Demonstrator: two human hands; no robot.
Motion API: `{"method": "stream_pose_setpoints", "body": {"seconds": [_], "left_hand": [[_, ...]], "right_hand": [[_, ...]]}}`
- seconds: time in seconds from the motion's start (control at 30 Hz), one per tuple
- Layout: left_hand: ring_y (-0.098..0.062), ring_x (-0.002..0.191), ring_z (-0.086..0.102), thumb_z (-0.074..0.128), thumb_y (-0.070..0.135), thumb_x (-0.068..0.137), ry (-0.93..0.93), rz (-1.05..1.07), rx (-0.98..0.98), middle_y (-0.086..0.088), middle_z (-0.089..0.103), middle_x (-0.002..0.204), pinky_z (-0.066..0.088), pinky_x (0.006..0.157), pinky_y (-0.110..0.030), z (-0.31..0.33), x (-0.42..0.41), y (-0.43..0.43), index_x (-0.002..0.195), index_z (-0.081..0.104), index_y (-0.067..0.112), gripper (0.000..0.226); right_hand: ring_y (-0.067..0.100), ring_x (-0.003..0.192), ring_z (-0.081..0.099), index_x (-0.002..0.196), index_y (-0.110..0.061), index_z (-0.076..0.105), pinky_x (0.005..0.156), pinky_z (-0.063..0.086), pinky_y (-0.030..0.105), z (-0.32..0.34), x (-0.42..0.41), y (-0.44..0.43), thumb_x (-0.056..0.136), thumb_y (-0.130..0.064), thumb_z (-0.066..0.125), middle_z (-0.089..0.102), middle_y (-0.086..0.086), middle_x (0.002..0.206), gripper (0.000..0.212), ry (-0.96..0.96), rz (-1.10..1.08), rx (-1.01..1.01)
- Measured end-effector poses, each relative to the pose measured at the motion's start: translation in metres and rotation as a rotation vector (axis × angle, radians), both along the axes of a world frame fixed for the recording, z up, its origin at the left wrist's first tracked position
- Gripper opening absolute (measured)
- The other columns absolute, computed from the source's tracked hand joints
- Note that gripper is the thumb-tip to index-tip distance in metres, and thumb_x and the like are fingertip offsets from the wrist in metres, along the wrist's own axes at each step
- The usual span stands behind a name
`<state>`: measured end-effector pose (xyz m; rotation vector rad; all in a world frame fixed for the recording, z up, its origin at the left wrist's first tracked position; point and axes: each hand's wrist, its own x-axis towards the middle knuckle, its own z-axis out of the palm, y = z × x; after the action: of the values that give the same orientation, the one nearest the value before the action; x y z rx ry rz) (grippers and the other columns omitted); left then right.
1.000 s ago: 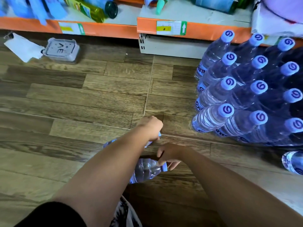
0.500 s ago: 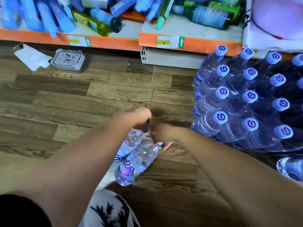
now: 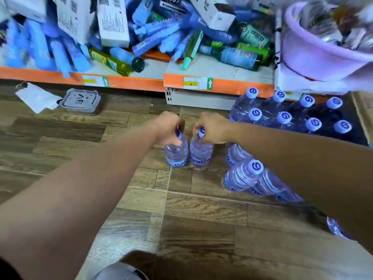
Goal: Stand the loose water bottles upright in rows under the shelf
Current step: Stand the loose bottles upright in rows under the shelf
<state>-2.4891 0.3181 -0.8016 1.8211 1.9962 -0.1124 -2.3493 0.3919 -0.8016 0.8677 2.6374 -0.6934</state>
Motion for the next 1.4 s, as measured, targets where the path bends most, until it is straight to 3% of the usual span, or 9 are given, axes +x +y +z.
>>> {"method": "stream_pose_setpoints", "body": {"seconds": [0.1, 0.17, 0.27, 0.37, 0.7, 0.83, 0.97, 1.17, 1.4], "left_hand": [[-0.031, 0.092, 0.056, 0.068, 0.015, 0.07, -0.04, 0.011, 0.104, -0.009, 0.049, 0.087, 0.044, 0.077, -0.028, -0.004, 0.005, 0.013, 0.097, 0.065, 0.01, 0.028], [-0.028, 0.084, 0.051, 0.067, 0.013, 0.07, -0.077, 0.031, 0.135, -0.006, 0.044, 0.089, 0.044, 0.076, -0.028, -0.006, 0.008, 0.025, 0.097, 0.063, 0.01, 0.028], [-0.027, 0.082, 0.05, 0.067, 0.016, 0.071, -0.086, 0.048, 0.153, -0.005, 0.044, 0.09, 0.045, 0.078, -0.03, -0.006, 0.012, 0.044, 0.096, 0.062, 0.01, 0.026], [-0.025, 0.079, 0.049, 0.067, 0.02, 0.072, -0.084, 0.052, 0.138, -0.001, 0.046, 0.08, 0.039, 0.069, -0.025, -0.007, 0.017, 0.06, 0.089, 0.06, 0.013, 0.019], [-0.025, 0.084, 0.057, 0.068, 0.021, 0.072, -0.139, 0.029, 0.172, -0.002, 0.054, 0.086, 0.046, 0.073, -0.03, -0.01, 0.041, 0.086, 0.091, 0.065, 0.012, 0.021], [-0.018, 0.077, 0.049, 0.068, 0.021, 0.075, -0.172, 0.002, 0.221, 0.001, 0.053, 0.082, 0.03, 0.064, -0.02, -0.009, 0.053, 0.095, 0.086, 0.061, 0.013, 0.015], [-0.021, 0.073, 0.045, 0.067, 0.019, 0.073, -0.149, -0.066, 0.24, -0.003, 0.052, 0.073, 0.021, 0.057, -0.022, -0.01, 0.063, 0.103, 0.072, 0.056, 0.011, 0.013], [-0.025, 0.097, 0.059, 0.066, 0.015, 0.076, -0.151, -0.14, 0.157, -0.006, 0.065, 0.101, 0.047, 0.084, -0.03, -0.013, 0.063, 0.105, 0.1, 0.067, 0.011, 0.025], [-0.023, 0.121, 0.048, 0.067, 0.024, 0.084, -0.053, -0.223, 0.097, -0.004, 0.053, 0.13, 0.038, 0.1, -0.03, -0.007, 0.071, 0.108, 0.123, 0.057, 0.017, 0.041]], "right_hand": [[0.028, 0.096, 0.056, 0.064, -0.027, 0.056, 0.076, 0.041, 0.03, 0.003, 0.009, 0.021, 0.082, -0.003, 0.053, 0.038, -0.001, 0.093, 0.03, -0.039, 0.064, 0.106], [0.031, 0.097, 0.057, 0.058, -0.028, 0.043, 0.076, 0.044, 0.037, 0.004, 0.014, 0.037, 0.081, -0.005, 0.054, 0.039, 0.001, 0.094, 0.034, -0.035, 0.068, 0.161], [0.031, 0.11, 0.054, 0.097, -0.021, 0.059, 0.081, 0.044, 0.036, 0.004, 0.017, 0.061, 0.086, -0.008, 0.055, 0.05, 0.008, 0.116, 0.018, -0.008, 0.034, 0.221], [0.032, 0.117, 0.05, 0.127, -0.014, 0.051, 0.081, 0.04, 0.033, 0.002, 0.014, 0.086, 0.088, -0.005, 0.051, 0.046, 0.012, 0.131, 0.04, -0.052, -0.031, 0.269], [0.038, 0.113, 0.051, 0.125, -0.014, 0.054, 0.087, 0.044, 0.036, -0.006, 0.013, 0.117, 0.089, -0.002, 0.047, 0.044, 0.021, 0.125, 0.038, -0.04, -0.11, 0.297], [0.039, 0.111, 0.052, 0.124, -0.016, 0.056, 0.087, 0.044, 0.036, -0.007, 0.01, 0.119, 0.09, -0.01, 0.052, 0.045, 0.02, 0.125, 0.034, -0.032, -0.112, 0.288], [0.038, 0.109, 0.053, 0.118, -0.019, 0.06, 0.085, 0.043, 0.035, -0.007, 0.013, 0.121, 0.088, -0.012, 0.052, 0.048, 0.018, 0.116, 0.031, -0.01, -0.093, 0.269], [0.036, 0.108, 0.054, 0.118, -0.012, 0.061, 0.081, 0.044, 0.035, 0.0, 0.021, 0.12, 0.089, -0.009, 0.051, 0.048, 0.016, 0.104, 0.031, -0.016, -0.063, 0.247], [0.034, 0.115, 0.05, 0.121, -0.012, 0.061, 0.091, 0.042, 0.036, 0.007, 0.021, 0.126, 0.095, -0.021, 0.05, 0.054, 0.016, 0.109, 0.03, -0.028, -0.008, 0.26]]}}
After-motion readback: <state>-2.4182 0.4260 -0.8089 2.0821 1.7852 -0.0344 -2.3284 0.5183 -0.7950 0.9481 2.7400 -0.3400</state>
